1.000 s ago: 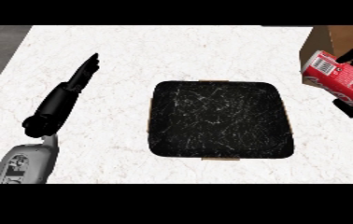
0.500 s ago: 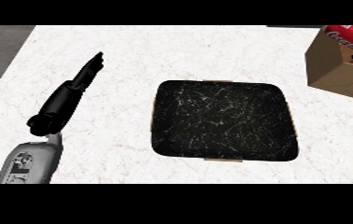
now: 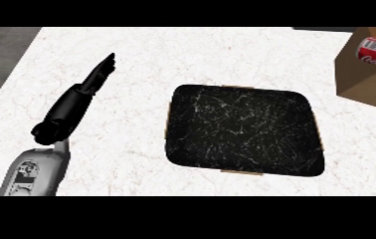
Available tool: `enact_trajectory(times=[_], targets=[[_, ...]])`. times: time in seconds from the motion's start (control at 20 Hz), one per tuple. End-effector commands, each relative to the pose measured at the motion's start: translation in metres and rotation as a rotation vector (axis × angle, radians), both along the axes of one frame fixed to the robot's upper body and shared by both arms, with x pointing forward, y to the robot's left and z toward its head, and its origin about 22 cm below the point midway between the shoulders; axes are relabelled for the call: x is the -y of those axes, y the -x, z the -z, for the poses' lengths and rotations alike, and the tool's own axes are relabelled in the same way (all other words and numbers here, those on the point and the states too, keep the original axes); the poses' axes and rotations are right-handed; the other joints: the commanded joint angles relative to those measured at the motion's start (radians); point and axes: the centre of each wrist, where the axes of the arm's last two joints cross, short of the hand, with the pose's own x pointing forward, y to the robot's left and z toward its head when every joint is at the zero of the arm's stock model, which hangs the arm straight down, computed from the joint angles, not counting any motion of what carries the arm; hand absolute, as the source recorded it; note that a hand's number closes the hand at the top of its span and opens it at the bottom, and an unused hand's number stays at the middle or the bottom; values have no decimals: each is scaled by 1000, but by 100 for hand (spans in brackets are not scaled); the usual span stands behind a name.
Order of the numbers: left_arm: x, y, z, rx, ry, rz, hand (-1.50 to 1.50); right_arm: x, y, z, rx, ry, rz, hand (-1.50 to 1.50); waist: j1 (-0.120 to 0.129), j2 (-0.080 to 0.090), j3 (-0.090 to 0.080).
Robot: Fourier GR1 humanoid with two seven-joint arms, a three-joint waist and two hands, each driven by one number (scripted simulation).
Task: Pick the can from the tray and place it in the cardboard box
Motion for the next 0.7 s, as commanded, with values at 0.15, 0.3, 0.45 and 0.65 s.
enact_trajectory(times=[0.15,0.3,0.45,0.65], targets=[[0,-3,1,0,16,15,0,38,10,18,-213,150,17,150,11,11,2],[-7,1,8,5,2,5,0,34,3,23,-265,94,-93,-150,14,8,2],[-1,-6,13,15,-14,-15,0,38,3,16,-232,21,-195,-150,-1,9,2],[7,-4,8,-7,2,8,0,29,-8,14,-68,-300,-256,-150,-8,1,4]])
